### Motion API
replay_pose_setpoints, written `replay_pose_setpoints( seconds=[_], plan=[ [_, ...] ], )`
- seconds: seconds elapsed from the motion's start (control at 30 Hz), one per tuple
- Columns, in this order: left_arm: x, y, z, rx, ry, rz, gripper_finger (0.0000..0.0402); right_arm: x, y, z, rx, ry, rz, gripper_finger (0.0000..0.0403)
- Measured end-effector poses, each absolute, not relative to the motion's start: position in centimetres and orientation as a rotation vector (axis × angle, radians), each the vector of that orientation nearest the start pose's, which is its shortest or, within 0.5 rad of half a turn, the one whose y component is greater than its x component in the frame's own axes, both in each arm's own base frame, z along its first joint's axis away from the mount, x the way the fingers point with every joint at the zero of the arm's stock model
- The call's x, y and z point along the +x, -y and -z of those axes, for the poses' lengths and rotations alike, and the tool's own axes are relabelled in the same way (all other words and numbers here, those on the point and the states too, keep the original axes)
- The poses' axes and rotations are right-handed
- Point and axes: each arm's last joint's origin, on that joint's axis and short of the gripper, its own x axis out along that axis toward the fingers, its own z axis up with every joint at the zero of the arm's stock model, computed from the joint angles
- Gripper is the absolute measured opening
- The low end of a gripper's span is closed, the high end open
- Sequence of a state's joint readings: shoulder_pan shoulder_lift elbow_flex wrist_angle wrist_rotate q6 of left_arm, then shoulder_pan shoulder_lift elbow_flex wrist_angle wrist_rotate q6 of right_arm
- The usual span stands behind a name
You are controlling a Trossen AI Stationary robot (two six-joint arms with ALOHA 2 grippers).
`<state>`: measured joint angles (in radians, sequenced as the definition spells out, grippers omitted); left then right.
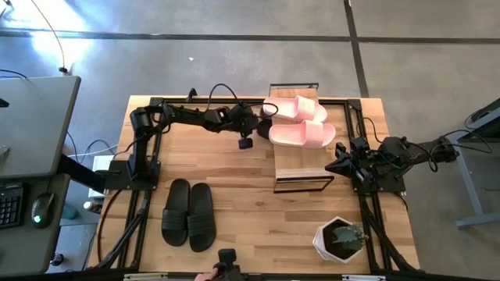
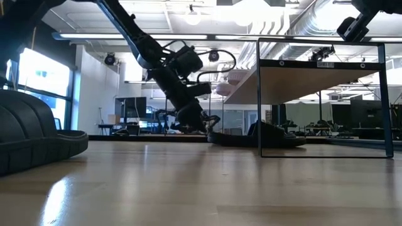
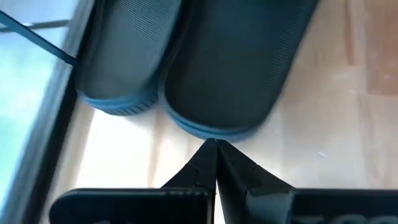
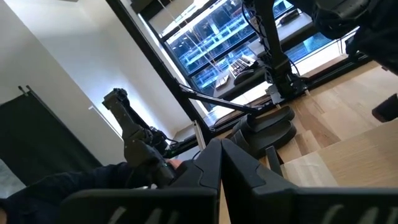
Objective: Pick and place slides into the shelf
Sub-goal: Adjust the black slides under the shelf, then put the black slide under the shelf
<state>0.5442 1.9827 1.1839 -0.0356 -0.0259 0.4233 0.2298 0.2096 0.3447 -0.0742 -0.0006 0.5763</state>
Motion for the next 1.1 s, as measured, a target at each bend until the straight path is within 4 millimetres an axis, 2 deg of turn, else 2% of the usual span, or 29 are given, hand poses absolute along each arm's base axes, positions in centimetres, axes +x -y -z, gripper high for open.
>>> replay_pose_setpoints(
  seconds=[0.13, 0.3, 0.43, 0.63, 0.73, 1.1],
  plan=[
    [34.3, -21.2, -13.7, 0.181, -0.943, -0.354, 0.0, 9.1, -2.1, -25.6, 0.581, -0.013, -0.24, 0.0],
    [34.7, -21.0, -12.1, 0.166, -0.963, -0.336, 0.0, 9.1, -2.1, -25.6, 0.579, -0.016, -0.239, 0.0],
    [35.1, -21.1, -12.4, 0.147, -0.909, -0.359, 0.0, 9.1, -2.1, -25.6, 0.579, -0.016, -0.239, 0.0],
    [35.3, -21.1, -12.5, 0.123, -0.868, -0.319, 0.0, 9.1, -2.1, -25.6, 0.578, -0.018, -0.238, 0.0],
    [36.0, -20.7, -12.4, 0.128, -0.812, -0.283, 0.0, 9.1, -2.1, -25.6, 0.573, -0.017, -0.238, 0.0],
    [35.9, -20.6, -12.0, 0.136, -0.85, -0.327, 0.0, 9.1, -2.1, -25.6, 0.574, -0.018, -0.237, 0.0]
  ],
)
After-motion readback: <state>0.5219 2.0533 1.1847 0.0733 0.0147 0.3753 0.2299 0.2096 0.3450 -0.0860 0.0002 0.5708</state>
